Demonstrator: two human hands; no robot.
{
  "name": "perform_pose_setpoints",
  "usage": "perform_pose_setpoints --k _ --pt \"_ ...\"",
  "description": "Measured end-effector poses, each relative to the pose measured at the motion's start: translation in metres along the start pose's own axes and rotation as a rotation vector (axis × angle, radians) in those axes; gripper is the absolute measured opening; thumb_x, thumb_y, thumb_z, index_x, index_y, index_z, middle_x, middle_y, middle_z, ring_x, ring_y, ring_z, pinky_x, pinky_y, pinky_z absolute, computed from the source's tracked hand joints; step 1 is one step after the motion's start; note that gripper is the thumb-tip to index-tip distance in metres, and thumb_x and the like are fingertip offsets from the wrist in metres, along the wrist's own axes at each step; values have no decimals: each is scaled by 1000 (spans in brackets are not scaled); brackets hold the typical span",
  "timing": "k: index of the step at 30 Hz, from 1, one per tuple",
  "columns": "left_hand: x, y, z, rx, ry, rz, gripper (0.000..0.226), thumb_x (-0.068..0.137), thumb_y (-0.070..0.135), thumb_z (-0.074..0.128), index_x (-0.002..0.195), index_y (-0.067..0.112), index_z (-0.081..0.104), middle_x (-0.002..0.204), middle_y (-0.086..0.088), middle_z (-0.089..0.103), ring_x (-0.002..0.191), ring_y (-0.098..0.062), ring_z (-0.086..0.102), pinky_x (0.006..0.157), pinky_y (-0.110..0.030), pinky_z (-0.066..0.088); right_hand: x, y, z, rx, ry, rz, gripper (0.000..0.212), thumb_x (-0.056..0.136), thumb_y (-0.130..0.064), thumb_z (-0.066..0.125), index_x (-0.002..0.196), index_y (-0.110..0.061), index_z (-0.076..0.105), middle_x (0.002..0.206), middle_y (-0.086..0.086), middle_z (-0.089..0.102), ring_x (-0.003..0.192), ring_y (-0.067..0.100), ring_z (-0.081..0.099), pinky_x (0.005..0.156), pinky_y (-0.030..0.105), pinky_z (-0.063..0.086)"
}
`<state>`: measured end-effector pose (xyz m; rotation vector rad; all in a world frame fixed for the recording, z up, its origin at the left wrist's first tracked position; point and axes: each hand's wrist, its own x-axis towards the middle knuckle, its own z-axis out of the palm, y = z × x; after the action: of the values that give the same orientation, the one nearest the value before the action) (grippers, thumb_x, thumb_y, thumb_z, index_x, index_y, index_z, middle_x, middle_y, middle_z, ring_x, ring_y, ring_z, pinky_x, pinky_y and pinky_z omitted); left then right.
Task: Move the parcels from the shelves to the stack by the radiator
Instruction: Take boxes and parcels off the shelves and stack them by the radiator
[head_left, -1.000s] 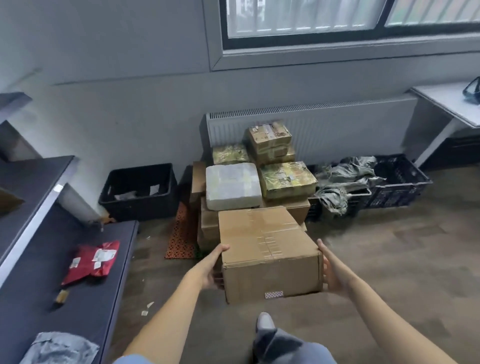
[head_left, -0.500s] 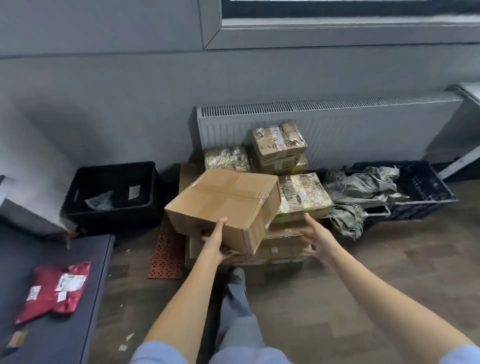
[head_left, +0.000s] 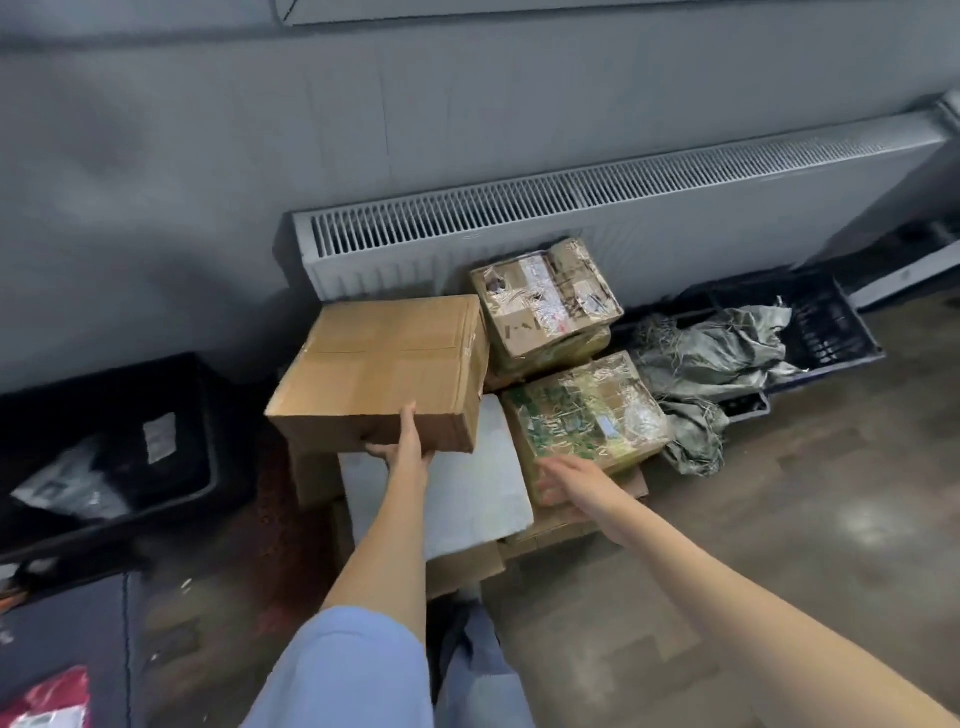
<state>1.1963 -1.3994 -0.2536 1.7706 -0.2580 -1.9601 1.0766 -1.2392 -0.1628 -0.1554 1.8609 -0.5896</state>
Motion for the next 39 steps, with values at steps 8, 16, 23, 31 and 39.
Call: perform_pose_setpoints --k 8,16,23,31,39 --pt "40 -19 59 77 -159 -147 88 94 29 54 148 31 -16 156 -7 20 137 -30 36 108 -44 38 41 18 -26 -66 3 191 37 96 -32 47 126 -12 54 108 7 66 108 30 62 84 33 47" --pt "28 -13 61 613 -282 -114 53 100 34 37 147 14 22 150 -9 34 131 -27 44 106 -42 39 31 7 -52 -160 8 84 40 97 -38 43 128 -15 52 105 3 64 97 18 60 70 26 46" --pt "-53 -39 28 907 -259 -6 48 100 33 38 143 11 31 141 -10 46 121 -24 53 99 -39 43 -2 23 -67 -153 -101 -6 42 98 -34 42 133 -13 46 120 8 60 104 22 58 94 37 43" --pt "-219 -78 -108 867 -33 294 43 99 32 38 137 12 42 121 -8 53 96 -16 55 89 -33 42 -96 22 -35 -506 -353 -468 38 98 -31 43 127 -10 52 106 5 60 99 20 56 79 32 44" --pt "-395 -175 -265 839 481 568 30 96 19 47 123 11 59 116 -9 62 104 -24 60 82 -25 47 -215 67 50 -1016 -618 -1071 29 97 -19 45 119 -9 60 118 9 63 110 22 58 97 36 45"
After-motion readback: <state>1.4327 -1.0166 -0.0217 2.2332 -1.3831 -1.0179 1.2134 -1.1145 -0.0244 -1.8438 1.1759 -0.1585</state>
